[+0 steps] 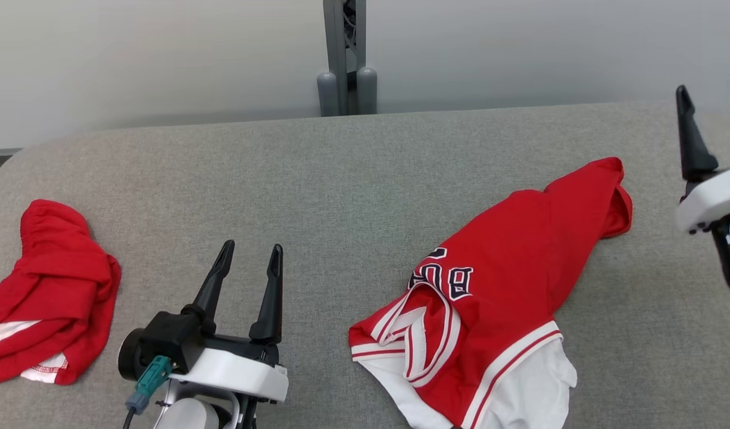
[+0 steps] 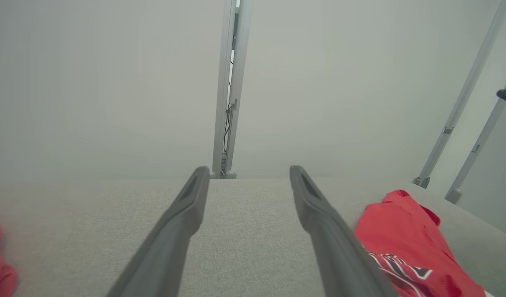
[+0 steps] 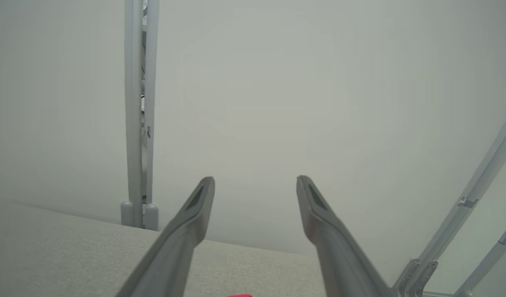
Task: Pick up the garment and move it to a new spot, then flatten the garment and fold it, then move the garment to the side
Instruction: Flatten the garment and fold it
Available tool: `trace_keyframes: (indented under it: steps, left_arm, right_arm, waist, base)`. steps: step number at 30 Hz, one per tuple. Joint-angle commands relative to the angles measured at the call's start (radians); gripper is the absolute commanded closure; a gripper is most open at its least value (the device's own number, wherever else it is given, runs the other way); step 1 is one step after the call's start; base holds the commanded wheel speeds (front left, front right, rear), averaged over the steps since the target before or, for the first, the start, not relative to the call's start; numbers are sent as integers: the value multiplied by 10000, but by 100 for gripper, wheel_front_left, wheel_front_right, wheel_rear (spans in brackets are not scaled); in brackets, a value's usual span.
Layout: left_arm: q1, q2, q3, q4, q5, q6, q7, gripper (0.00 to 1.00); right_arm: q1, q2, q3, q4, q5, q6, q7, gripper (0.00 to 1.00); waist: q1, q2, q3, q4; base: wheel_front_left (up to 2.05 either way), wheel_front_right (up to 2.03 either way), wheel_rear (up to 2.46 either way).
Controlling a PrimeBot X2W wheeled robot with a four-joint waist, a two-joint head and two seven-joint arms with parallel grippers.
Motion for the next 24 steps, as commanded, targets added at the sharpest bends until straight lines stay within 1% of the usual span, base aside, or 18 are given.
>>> trace_keyframes:
  steps: [1, 6, 9, 11, 14, 18, 21, 24]
  left_arm:
    - [87, 39, 39, -21, -6, 16, -1, 0]
    - [326, 41, 8, -31, -16, -19, -1, 0]
    - [419, 41, -2, -15, -22, -50, -1, 0]
    - [487, 41, 16, -3, -28, -59, -1, 0]
    - [562, 41, 64, -18, -59, -59, -1, 0]
    - [707, 42, 106, -39, -55, -10, -1, 0]
    - [743, 39, 135, -31, -19, 22, -1, 0]
    - [791, 42, 155, -6, 3, 59, -1, 0]
  right_arm:
    - [418, 37, -114, -303, -55, -5, 0, 0]
    - [2769, 775, -785, -2740, -434, -3, 0, 0]
    - [4172, 1382, -1157, -3912, -479, -3, 0, 0]
    - [5001, 1604, -1126, -4560, -771, -3, -2, 0]
    - [6020, 2095, -1250, -5192, -767, -5, -2, 0]
    - [6844, 2425, -1157, -5651, -799, -5, -2, 0]
    - [7113, 2577, -1139, -5760, -692, -5, -2, 0]
    - [7149, 2584, -973, -5748, -799, -3, -3, 0]
  waist:
    - [0, 0, -126, -93]
    - [0, 0, -445, -200]
    - [0, 0, -598, -208]
    - [0, 0, -670, -212]
    - [0, 0, -772, -228]
    - [0, 0, -847, -265]
    - [0, 0, -891, -290]
    - [0, 0, -910, -306]
  base:
    - [0, 0, 0]
    - [0, 0, 0]
    - [0, 0, 0]
    - [0, 0, 0]
    - [0, 0, 0]
    - [0, 0, 0]
    - [0, 0, 0]
    - [0, 0, 0]
